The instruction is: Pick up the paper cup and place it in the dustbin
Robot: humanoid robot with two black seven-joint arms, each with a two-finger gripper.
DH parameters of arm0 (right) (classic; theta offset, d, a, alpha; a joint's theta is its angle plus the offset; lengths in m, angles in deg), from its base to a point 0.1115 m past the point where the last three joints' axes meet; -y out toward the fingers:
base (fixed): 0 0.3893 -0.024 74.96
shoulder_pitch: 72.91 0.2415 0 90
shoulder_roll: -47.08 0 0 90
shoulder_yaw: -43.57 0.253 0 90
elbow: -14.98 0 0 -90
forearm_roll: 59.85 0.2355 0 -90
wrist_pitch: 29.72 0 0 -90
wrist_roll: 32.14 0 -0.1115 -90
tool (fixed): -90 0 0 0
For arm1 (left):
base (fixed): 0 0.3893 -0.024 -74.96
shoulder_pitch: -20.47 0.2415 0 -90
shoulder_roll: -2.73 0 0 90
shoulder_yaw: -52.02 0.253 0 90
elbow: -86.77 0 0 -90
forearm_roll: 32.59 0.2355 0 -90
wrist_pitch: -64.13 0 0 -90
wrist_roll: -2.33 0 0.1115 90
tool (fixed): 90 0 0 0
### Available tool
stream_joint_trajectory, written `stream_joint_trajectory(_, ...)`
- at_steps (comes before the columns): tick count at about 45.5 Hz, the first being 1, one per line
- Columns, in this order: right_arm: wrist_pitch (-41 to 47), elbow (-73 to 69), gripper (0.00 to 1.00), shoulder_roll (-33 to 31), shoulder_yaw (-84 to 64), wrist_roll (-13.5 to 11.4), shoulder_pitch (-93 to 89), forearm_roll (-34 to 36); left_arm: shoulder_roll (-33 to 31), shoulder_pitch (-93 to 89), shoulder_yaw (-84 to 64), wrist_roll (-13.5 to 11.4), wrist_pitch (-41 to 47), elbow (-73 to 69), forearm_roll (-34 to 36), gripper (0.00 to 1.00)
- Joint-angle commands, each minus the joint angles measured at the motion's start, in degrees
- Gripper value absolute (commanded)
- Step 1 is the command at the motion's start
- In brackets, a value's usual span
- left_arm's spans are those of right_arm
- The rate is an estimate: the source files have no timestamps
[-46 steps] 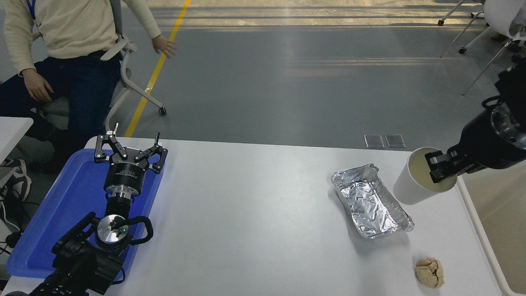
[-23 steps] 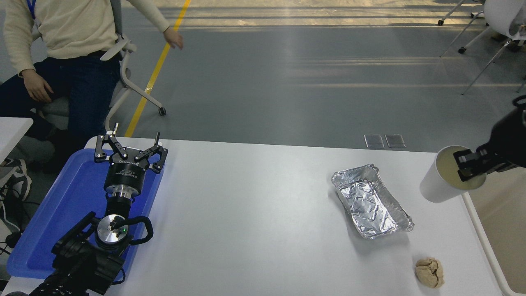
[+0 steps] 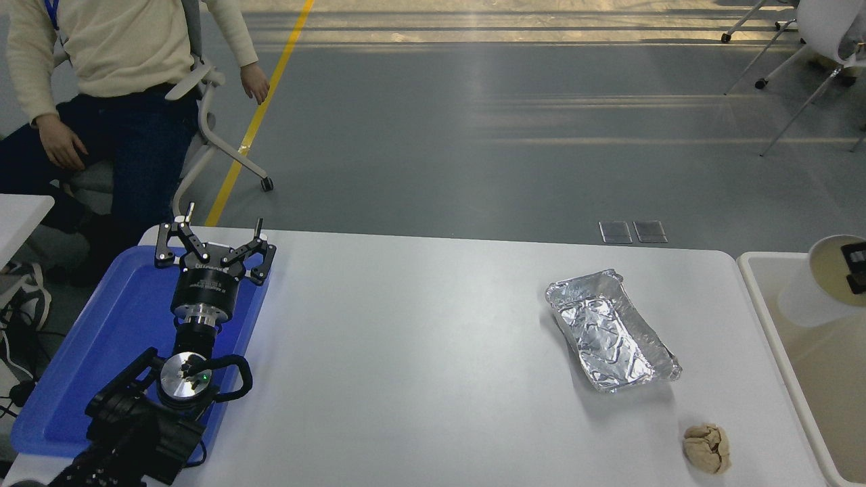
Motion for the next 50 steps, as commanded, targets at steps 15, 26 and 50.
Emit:
stream_joint_trajectory(15, -0.39, 19.94, 0.00, -6.32, 7.92, 4.68, -18.71, -8.77, 0.00, 0.00, 0.00, -0.09, 0.00, -0.09, -0.03, 1.00)
stream_joint_trajectory(26, -4.26, 32.33, 0.00, -5.62, 12.05, 9.78, -32.33, -11.76, 0.00, 0.00, 0.00, 0.00, 0.00, 0.00, -0.03, 1.00)
stream_joint_trajectory(50, -18.41, 68.80, 0.00, 4.48, 17.06, 17.43, -75.83, -0.71, 0.00, 0.00, 0.00, -0.09, 0.00, 0.00, 0.06, 1.00)
